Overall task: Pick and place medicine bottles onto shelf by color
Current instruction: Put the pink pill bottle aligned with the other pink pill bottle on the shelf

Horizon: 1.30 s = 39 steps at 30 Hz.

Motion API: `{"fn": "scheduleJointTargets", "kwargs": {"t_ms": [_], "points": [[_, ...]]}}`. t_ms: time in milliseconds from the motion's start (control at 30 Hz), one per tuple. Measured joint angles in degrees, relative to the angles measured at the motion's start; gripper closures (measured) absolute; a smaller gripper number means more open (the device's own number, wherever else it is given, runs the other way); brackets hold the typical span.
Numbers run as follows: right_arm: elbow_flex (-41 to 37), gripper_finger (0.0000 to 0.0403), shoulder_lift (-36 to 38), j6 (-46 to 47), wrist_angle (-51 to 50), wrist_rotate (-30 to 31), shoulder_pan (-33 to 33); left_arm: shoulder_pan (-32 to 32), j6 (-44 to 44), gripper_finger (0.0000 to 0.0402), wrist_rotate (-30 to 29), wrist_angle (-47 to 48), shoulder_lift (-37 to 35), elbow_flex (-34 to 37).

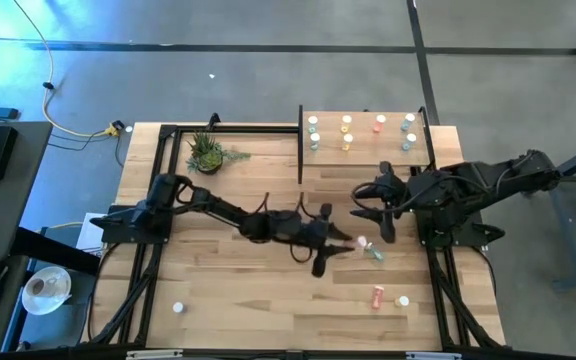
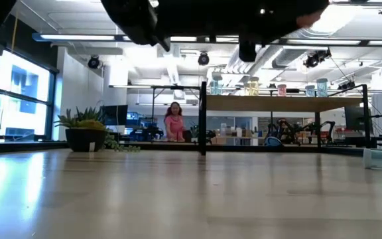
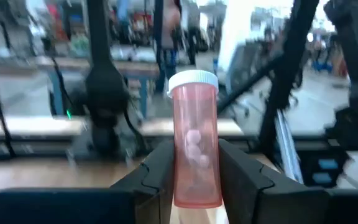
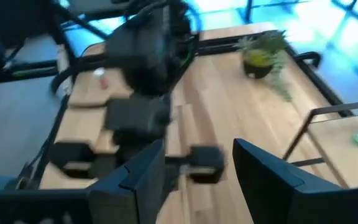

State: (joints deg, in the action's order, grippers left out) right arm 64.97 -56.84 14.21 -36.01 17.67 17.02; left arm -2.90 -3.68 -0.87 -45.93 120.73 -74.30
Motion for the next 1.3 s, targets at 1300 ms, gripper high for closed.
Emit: {"fn": "scheduleJointTargets", "kwargs": {"t_ms": [1300], "points": [[3.8, 0.0222, -2.1, 1.9, -13.8, 2.3, -0.2, 6.7, 7.6, 0.0309, -1.3, -14.4, -0.1, 0.0]]}}
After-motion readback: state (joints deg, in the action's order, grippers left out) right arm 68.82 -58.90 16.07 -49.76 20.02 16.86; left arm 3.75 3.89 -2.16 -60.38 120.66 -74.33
